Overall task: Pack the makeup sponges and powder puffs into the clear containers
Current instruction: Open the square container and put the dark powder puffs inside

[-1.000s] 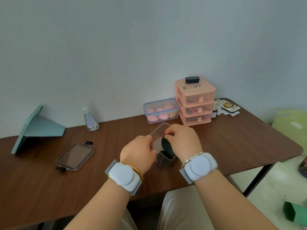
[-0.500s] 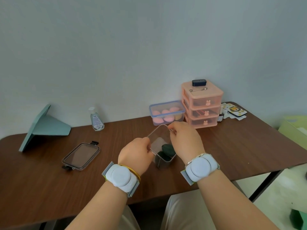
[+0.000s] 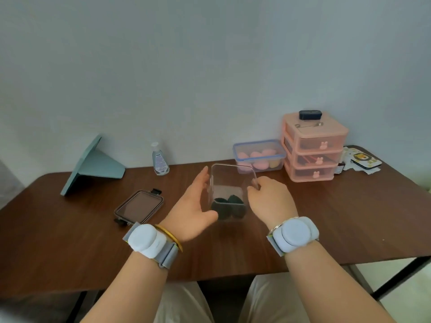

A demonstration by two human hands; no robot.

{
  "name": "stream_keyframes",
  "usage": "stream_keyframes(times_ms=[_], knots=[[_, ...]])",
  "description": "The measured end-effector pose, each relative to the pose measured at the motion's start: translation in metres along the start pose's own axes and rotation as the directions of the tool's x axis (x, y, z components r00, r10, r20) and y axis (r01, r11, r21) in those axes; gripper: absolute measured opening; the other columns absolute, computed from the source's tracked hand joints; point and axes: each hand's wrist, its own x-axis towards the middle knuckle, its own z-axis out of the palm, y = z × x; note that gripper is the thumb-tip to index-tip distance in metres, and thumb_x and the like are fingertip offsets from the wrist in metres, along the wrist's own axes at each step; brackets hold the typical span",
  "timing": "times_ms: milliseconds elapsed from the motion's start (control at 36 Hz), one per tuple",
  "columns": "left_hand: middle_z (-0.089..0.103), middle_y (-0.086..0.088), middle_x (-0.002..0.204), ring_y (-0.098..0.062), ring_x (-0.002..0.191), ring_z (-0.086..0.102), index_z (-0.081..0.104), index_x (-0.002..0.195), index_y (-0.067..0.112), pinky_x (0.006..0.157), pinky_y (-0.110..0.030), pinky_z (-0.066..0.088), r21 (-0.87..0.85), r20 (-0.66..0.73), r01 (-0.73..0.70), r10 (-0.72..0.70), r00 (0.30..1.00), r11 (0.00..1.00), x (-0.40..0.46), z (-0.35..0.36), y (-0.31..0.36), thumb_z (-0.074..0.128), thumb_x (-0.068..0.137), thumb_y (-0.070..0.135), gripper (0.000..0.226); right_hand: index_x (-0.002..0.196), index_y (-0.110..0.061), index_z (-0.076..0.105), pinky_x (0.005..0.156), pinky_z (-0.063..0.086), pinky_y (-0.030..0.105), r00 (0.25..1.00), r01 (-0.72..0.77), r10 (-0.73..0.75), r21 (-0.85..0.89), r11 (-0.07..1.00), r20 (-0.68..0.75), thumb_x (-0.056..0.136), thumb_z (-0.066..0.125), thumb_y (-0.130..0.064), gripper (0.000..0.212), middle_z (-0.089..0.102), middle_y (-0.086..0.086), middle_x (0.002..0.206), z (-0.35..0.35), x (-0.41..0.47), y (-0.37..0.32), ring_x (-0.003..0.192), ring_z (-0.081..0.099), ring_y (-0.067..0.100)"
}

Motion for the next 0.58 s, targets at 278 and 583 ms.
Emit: stream_keyframes(times_ms=[278,583], knots=[[0.035,-0.002,0.154,-0.017,0.138,0.04,-0.013,0.152,0.039,0.108,-0.033,0.039,-0.087,-0.05,0.149,-0.154,0.987,0.985,-0.004,-0.007,-0.016,0.083,0.065,0.054,0.13,0.078,-0.019,0.062,0.076,0.051,0.034,0.98,0.036,-0.029,-0.032,0.999,0.195,0.1,0.026,-0.048,0.051,0.069,0.001,0.075,0.006,0.003,-0.028,0.071,0.065,0.016],[0.057,-0.001,0.136,-0.015,0.11,0.061,0.038,0.144,0.018,0.095,-0.034,0.051,-0.338,-0.03,0.354,-0.386,0.922,0.872,-0.004,-0.011,-0.041,0.072,0.062,0.076,0.106,0.105,-0.031,0.057,0.073,0.044,0.025,0.964,0.154,-0.153,0.012,0.988,0.219,0.097,0.026,-0.061,0.044,0.058,-0.012,0.082,0.019,-0.002,-0.042,0.077,0.057,0.005]])
